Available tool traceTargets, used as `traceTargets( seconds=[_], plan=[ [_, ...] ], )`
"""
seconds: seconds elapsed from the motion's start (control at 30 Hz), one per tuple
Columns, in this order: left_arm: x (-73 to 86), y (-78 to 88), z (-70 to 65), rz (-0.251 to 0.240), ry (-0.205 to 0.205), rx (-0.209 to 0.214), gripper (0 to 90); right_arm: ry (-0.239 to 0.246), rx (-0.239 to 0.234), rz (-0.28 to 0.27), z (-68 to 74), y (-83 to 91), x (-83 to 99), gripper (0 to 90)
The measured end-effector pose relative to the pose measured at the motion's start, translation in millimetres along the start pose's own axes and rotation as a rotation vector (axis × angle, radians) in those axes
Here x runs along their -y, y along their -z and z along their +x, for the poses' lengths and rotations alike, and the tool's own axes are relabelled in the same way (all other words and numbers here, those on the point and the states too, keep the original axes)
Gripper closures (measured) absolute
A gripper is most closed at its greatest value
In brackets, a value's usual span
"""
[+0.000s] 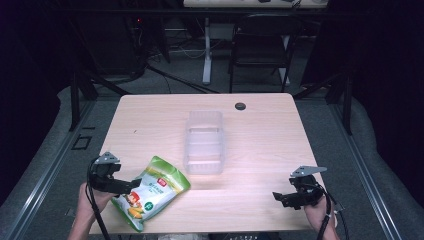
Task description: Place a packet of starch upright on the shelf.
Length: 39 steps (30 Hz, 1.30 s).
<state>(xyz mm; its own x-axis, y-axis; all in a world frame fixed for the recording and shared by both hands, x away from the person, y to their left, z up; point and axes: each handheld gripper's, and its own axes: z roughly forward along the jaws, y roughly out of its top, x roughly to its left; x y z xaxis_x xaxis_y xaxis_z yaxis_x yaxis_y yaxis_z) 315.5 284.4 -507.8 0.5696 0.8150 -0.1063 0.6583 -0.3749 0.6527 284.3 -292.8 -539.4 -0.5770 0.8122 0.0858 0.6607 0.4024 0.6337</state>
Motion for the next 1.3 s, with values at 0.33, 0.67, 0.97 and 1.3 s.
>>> traceTargets(
  seconds=[0.33, 0.67, 0.97, 1.3],
  plan=[
    [-3.4, -10.2, -1.9, 0.013, -0.059, -0.004, 0.1, 0.011, 0.010, -0.024, 2.4, 0.2, -0.9, 14.8],
    [-11.8, -20.6, 3.9, 0.014, -0.037, 0.079, 0.0, 0.010, -0.017, -0.020, 3.2, -0.3, -1.2, 14.8],
    [-20.2, -25.6, 7.2, -0.018, -0.017, 0.142, 0.0, -0.003, -0.034, -0.003, 4.5, -3.4, -0.7, 14.8],
    [-22.6, -39.2, 8.0, 0.041, -0.039, 0.205, 9.5, 0.011, -0.029, 0.023, 5.3, -6.4, -0.7, 14.9]
  ],
)
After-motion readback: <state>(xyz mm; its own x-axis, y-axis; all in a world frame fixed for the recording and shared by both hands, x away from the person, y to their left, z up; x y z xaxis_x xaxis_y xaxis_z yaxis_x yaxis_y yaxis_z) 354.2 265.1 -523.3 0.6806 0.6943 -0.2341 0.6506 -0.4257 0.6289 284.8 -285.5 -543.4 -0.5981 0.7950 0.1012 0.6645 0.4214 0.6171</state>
